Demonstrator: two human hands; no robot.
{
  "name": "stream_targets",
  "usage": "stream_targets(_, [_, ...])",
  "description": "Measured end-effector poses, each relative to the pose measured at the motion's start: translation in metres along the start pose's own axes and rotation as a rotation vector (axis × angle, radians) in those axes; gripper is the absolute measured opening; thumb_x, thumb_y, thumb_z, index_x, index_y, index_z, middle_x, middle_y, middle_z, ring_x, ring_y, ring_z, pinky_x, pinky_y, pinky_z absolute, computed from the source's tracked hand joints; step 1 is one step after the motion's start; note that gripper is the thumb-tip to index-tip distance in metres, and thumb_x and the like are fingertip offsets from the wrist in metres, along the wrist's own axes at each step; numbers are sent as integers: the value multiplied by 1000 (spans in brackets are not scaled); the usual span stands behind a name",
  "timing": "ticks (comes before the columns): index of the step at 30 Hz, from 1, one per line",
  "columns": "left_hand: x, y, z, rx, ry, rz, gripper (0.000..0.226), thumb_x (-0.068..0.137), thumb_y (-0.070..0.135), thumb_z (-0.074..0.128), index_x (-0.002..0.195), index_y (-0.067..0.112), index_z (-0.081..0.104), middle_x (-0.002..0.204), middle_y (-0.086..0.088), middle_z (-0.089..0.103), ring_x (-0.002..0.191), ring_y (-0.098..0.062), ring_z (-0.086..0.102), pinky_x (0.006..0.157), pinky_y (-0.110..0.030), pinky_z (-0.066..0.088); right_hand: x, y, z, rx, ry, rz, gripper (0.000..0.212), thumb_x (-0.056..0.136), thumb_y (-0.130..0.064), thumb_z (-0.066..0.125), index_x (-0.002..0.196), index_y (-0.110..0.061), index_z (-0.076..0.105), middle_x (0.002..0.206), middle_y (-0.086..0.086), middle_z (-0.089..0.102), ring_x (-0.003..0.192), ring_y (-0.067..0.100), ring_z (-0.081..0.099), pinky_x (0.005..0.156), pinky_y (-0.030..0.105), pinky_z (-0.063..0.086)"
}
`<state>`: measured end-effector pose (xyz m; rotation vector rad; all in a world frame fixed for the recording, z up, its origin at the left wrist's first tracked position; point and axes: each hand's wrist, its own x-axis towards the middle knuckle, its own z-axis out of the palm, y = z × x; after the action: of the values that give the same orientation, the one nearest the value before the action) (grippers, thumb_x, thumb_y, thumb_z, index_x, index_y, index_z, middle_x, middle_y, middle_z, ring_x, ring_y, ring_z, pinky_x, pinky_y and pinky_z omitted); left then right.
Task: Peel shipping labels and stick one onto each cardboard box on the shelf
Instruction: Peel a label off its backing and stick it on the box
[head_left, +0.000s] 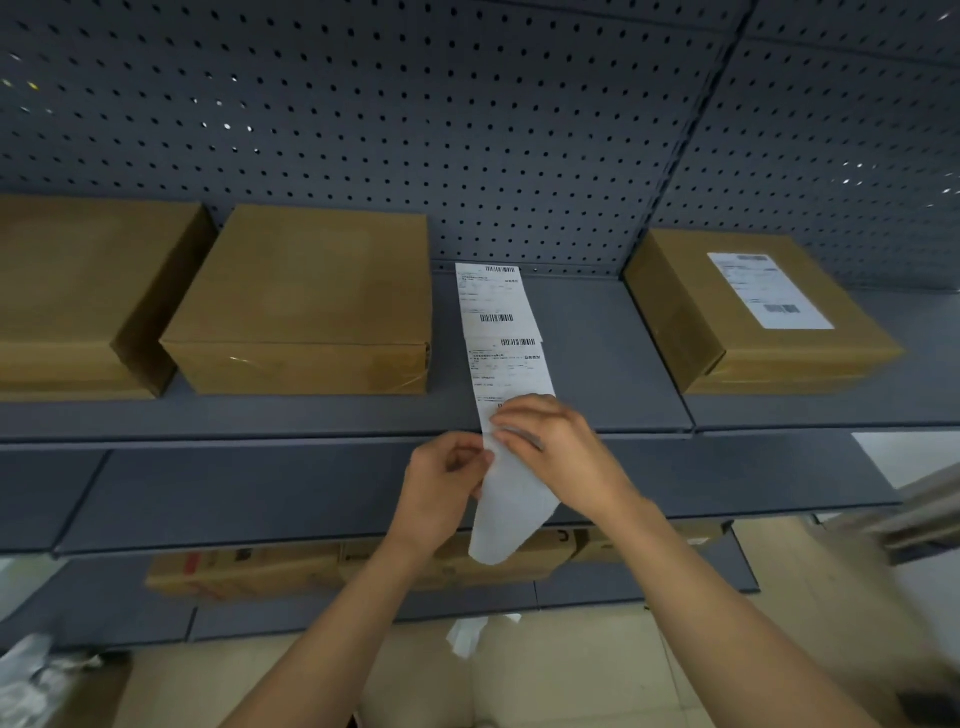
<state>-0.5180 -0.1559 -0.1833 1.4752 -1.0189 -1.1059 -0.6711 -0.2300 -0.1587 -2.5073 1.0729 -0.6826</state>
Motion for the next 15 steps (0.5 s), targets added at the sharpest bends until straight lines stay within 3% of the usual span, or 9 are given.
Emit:
stream_targets(5, [4, 5, -2, -59, -73, 102, 20, 95, 0, 58, 111, 6, 70, 63, 10, 65, 55, 0, 55, 53, -14, 42, 4, 2, -1, 20, -1, -27, 19, 93, -17, 66, 109, -12, 75, 113, 1, 69, 103, 16, 64, 92, 31, 52])
stream_targets(8, [7, 8, -3, -27, -78, 146, 21, 96, -2, 57, 108, 9, 70, 64, 15, 65, 58, 2, 56, 55, -13, 43, 6, 2, -4, 44, 21, -18, 18, 93, -18, 66, 108, -13, 75, 111, -1, 70, 102, 12, 63, 92, 29, 51])
stream_targets(15, [20, 11, 1, 37, -93, 174, 22, 94, 1, 60, 105, 16, 73, 67, 10, 63, 62, -5, 55, 63, -23, 48, 6, 6, -13, 170, 50, 69, 16, 93, -16, 66, 106, -14, 76, 105, -4, 71, 99, 7, 64, 88, 29, 52])
